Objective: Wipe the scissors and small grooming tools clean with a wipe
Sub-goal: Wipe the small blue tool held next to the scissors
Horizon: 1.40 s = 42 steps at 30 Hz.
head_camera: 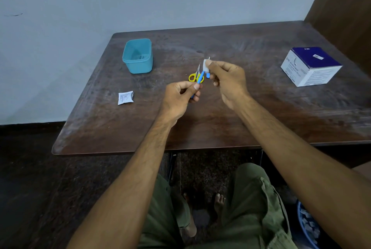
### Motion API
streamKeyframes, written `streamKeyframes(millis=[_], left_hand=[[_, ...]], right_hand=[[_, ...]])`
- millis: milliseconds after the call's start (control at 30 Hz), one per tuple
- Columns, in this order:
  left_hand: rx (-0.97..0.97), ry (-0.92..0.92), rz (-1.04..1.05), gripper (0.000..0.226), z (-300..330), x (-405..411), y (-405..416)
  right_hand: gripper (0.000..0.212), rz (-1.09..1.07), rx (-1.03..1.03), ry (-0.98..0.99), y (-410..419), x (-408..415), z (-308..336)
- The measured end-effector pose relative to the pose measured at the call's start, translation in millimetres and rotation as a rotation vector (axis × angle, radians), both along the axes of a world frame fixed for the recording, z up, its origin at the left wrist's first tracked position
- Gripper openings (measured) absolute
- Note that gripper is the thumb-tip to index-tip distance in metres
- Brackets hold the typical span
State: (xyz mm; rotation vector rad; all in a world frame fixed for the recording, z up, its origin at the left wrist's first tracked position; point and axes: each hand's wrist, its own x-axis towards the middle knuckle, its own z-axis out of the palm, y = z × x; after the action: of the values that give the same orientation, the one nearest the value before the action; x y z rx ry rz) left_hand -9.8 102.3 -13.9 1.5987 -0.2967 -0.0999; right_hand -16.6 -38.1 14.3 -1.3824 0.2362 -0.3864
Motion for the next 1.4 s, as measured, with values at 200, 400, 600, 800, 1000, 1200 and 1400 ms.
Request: streamKeyframes(millis=[200, 400, 600, 800, 1000, 1200, 1400], left_hand=[[0.004, -0.012, 0.039, 0.012, -2.5, 0.3, -0.6], [0.027, 0.014, 0.074, 0.006, -0.9, -1.9, -2.8], [0.109, 0.002, 0.126, 0.007, 1.0, -1.9, -1.1], [0.074, 0.025, 0.111, 0.004, -4.9, -7.3, -3.5], [-0.009, 0.063, 0.106, 0.013, -5.1, -8.4, -4.4], [0.036, 0.037, 0.124, 0.009, -2.5, -7.7, -4.6], [0.053, 0.057, 0.160, 0.001, -0.6, -6.2, -6.6]], right_hand=[[0.014, 0.092, -0.073, 0.004, 5.6, -7.6, -12.7], [0.011, -0.005, -0.032, -0.002, 5.3, -4.8, -2.6], [0.013, 0.056, -0.129, 0.024, 13.8, -15.1, -13.1], [0.022, -0.043, -0.046, 0.055, 10.6, -8.9, -5.9], [0.022, -0.054, -0.044, 0.069, 8.4, -7.0, -2.6], [0.015, 0.083, -0.143, 0.044, 15.9, -17.4, -18.6], [0.025, -0.026, -0.006, 0.050, 6.6, -3.9, 0.5]])
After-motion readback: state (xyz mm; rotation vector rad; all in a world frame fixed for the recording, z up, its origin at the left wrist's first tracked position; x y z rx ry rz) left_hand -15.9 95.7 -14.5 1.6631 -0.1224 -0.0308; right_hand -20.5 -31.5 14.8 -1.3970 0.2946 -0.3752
